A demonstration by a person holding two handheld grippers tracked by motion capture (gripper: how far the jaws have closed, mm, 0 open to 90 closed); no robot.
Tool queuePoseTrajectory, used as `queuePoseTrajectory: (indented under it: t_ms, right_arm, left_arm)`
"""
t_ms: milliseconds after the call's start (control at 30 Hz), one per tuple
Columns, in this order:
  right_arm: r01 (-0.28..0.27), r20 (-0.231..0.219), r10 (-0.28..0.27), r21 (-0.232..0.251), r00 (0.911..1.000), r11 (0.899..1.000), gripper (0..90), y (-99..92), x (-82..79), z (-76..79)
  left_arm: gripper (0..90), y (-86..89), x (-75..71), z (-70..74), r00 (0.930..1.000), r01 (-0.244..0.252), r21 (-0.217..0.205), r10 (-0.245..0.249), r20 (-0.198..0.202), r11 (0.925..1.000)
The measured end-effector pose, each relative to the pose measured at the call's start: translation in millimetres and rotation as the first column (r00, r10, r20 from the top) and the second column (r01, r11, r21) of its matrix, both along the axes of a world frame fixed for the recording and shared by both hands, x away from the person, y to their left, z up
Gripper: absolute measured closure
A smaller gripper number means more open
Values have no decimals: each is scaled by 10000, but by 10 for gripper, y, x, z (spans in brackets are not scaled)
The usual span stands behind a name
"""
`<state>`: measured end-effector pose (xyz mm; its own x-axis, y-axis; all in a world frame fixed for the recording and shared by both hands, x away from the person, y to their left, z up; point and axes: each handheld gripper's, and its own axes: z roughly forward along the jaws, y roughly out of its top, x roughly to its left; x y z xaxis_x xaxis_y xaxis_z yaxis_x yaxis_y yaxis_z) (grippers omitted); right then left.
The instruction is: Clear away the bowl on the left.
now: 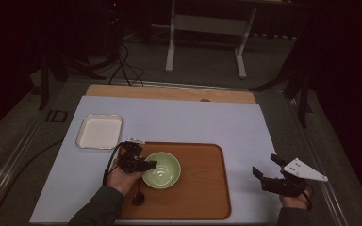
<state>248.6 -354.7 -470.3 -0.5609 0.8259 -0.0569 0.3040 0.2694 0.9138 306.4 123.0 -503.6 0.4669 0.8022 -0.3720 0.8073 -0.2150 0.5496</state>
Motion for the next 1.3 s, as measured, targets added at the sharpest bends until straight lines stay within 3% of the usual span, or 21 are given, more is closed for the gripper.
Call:
queuePoseTrajectory:
  t_ms: [33,200,733,867,1033,1067,1100,1133,1167,1300]
  right_arm:
    - [23,9,-23,-2,10000,10000,137,-8,-9,3]
    - [66,28,-66,30,10000,10000,137,-17,-19,5]
    - [47,39,-47,4,10000,10000,136,-15,-5,5]
    - [61,46,-61,29,10000,10000,137,-16,-4,6]
    - [31,28,-31,-10,10000,10000,136,-10,0,5]
    - [25,24,-25,-27,10000,10000,137,-7,0,4]
    - [25,24,-25,-27,10000,10000,137,-7,0,4]
    - [33,26,-33,-5,10000,10000,136,-11,-2,4]
    - [33,26,-33,-5,10000,10000,136,-11,-2,4]
    - [44,23,-44,17,10000,10000,137,-14,-3,3]
  left_arm:
    - [591,-12,4,1,9998,213,-100,-214,-17,9997]
    - [484,-30,4,19,9993,302,23,-303,221,9995]
    - [349,212,10,191,9932,-25,-613,96,1162,9981]
    - [332,286,-8,269,9836,-32,-589,138,1796,9983]
    - [332,345,-23,320,9753,-119,-688,268,2191,9976]
    - [332,370,-37,357,9683,-219,-670,378,2470,9975]
    - [332,370,-37,357,9683,-219,-670,378,2470,9975]
    - [332,408,-47,396,9602,-304,-666,476,2752,9973]
    - [331,408,-47,396,9602,-304,-666,476,2752,9973]
    - [332,505,-67,459,9438,-643,-743,849,3194,9952]
